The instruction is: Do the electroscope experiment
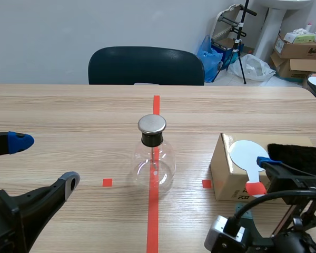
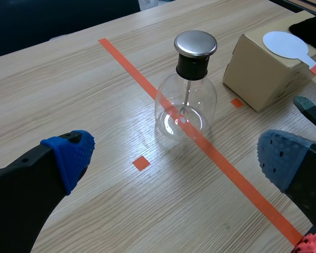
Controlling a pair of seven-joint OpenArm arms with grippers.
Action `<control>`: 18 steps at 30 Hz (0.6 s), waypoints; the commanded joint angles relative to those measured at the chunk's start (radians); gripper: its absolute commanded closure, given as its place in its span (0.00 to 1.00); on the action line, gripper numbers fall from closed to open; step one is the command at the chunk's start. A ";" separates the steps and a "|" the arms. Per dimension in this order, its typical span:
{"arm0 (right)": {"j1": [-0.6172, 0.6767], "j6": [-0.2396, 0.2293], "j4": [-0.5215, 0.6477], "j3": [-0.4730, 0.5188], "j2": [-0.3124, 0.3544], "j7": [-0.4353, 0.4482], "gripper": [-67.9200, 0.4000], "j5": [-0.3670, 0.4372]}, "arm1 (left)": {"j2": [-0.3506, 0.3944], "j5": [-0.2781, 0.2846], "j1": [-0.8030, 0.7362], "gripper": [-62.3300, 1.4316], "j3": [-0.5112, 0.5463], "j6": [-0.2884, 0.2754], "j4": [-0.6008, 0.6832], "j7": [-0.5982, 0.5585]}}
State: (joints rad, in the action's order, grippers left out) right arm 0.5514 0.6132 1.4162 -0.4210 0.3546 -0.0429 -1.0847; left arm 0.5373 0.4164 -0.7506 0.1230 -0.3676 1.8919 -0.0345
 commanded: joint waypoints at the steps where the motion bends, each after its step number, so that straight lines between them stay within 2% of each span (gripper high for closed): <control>1: -0.012 0.008 0.012 0.001 0.000 -0.003 0.00 -0.001 | -0.005 0.006 0.000 0.00 0.001 -0.001 0.024 -0.016; 2: -0.012 0.008 0.012 0.001 0.000 -0.003 0.00 -0.001 | -0.005 0.006 0.000 0.00 0.001 -0.001 0.024 -0.016; 4: -0.012 0.008 0.012 0.001 0.000 -0.003 0.11 -0.001 | -0.005 0.006 0.000 0.00 0.001 -0.001 0.024 -0.016; 9: -0.012 0.008 0.012 0.001 0.000 -0.011 0.52 -0.001 | -0.005 0.006 0.000 0.00 0.001 -0.001 0.024 -0.016; 15: -0.012 0.008 0.012 0.001 0.000 -0.011 0.81 -0.001 | -0.005 0.006 0.000 0.00 0.001 -0.001 0.024 -0.016; 18: -0.012 0.008 0.012 0.001 0.000 -0.011 0.99 -0.001 | -0.005 0.006 0.000 0.00 0.001 -0.001 0.024 -0.016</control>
State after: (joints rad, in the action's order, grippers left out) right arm 0.5514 0.6258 1.4162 -0.4210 0.3546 -0.0517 -1.0855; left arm 0.5373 0.4164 -0.7506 0.1230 -0.3676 1.8919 -0.0345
